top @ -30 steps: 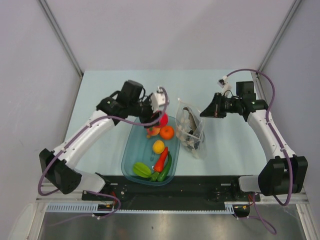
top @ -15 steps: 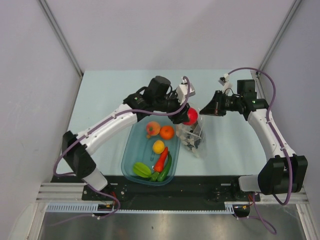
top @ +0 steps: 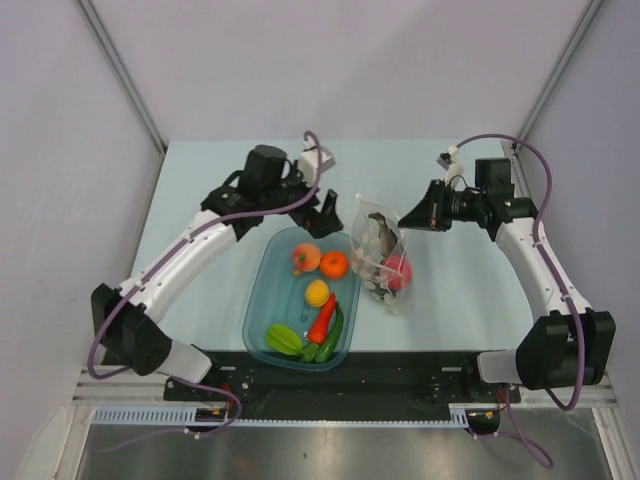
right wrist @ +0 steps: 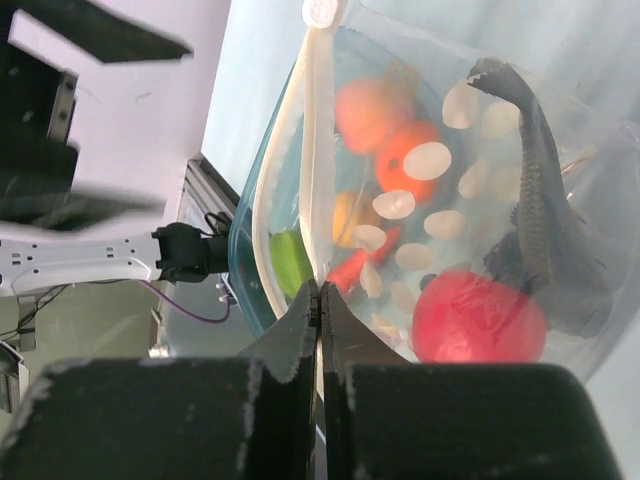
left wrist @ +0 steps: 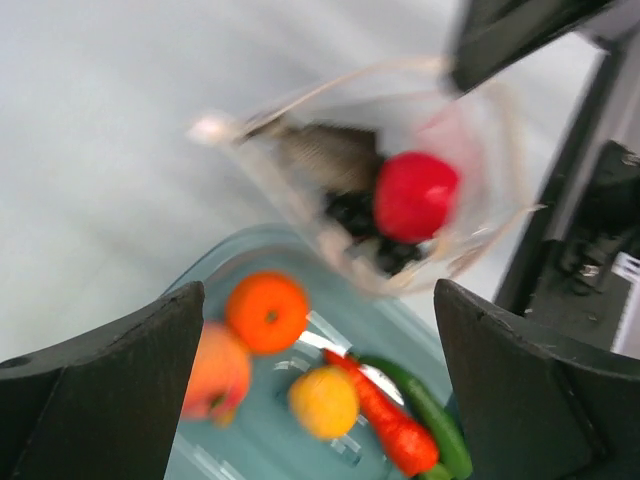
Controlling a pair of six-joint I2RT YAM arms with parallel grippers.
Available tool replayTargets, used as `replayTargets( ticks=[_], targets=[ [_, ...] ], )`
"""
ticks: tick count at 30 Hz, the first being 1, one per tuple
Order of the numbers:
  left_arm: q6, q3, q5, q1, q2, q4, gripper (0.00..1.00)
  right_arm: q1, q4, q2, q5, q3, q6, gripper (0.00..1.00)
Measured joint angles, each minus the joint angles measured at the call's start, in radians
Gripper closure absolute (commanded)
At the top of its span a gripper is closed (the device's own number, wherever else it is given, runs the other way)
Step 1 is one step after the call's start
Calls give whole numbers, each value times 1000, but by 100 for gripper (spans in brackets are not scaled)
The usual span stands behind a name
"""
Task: Place the food in the zip-top bag and seal the zipper
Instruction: Place the fake fruit in the zipper food storage bag, then pick up the fake fruit from the bin.
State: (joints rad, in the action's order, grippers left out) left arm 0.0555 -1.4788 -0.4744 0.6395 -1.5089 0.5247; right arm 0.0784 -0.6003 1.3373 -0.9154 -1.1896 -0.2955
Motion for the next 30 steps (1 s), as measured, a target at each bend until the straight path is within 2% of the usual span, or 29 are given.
replayTargets(
  ticks=[5, 11, 18, 25, 28, 29, 30],
  targets=[
    [-33, 203, 79, -159, 102, -6, 1, -2, 0, 0, -3, 0, 2, 100],
    [-113, 371, 203, -187, 83, -14, 6, -2, 0, 19, -10, 0, 4, 100],
    [-209, 402, 289, -187, -34, -95, 7, -3, -1, 32, -10, 0, 4, 100],
    [-270, 401, 278, -186, -167, -148, 11, -4, -6, 32, -10, -1, 5, 100],
    [-278, 395, 265, -184, -184, -159, 22, -4, -10, 32, -9, -2, 9, 100],
    [-280, 391, 258, -183, -190, -159, 31, -4, -10, 32, -9, -2, 10, 100],
    [-283, 388, 250, -183, -193, -161, 36, -4, -11, 32, -9, -2, 10, 100]
  ],
)
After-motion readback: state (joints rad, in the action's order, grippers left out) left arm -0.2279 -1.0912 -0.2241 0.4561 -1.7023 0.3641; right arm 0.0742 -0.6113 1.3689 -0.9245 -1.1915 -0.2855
